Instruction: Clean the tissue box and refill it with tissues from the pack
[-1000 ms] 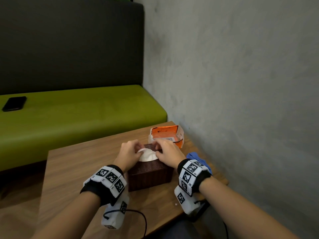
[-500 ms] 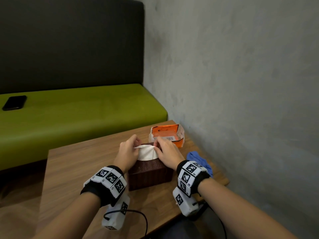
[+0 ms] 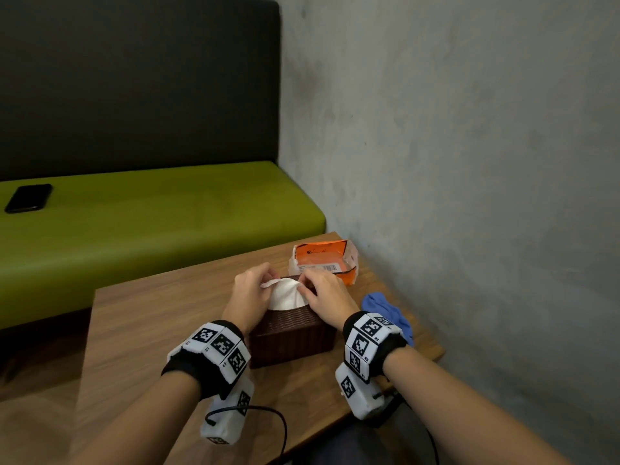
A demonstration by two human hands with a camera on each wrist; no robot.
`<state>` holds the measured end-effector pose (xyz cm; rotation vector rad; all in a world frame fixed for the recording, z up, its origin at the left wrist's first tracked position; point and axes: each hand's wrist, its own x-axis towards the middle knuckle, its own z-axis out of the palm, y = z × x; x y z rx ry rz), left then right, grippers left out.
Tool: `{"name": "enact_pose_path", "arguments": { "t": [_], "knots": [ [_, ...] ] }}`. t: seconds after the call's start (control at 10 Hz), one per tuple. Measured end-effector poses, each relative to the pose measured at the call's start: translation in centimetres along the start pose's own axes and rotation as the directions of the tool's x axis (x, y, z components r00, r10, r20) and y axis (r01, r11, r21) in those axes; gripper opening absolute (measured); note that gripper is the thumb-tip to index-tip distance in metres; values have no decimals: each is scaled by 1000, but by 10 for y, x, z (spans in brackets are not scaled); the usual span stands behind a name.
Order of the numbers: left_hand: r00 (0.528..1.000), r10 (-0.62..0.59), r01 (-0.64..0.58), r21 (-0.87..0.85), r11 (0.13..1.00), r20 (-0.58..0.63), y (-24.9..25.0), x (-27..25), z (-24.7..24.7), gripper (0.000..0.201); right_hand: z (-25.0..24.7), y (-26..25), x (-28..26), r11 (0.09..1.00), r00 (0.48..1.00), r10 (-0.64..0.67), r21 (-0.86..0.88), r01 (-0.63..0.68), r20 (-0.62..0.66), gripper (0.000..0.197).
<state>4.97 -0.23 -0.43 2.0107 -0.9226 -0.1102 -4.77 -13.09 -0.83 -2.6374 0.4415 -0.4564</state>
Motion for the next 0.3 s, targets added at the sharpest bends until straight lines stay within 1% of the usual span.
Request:
{"name": "enact_pose_path", "arguments": {
  "t": [0.1,0.2,0.3],
  "knots": [
    [1000,4,-4,-8,1000,12,0,-4,-4,10,-1,0,-3,1000,1000,21,17,-21,11,16],
    [1000,0,0,-31,1000,10,4,-5,-5,28,-6,-2,-9,995,998,59,75,-60,14,25],
    [989,-3,-7,-66,998,-149,4,-28,-26,43,-19,-5,-43,987,978,100,142,-75,-185,27]
  ]
}}
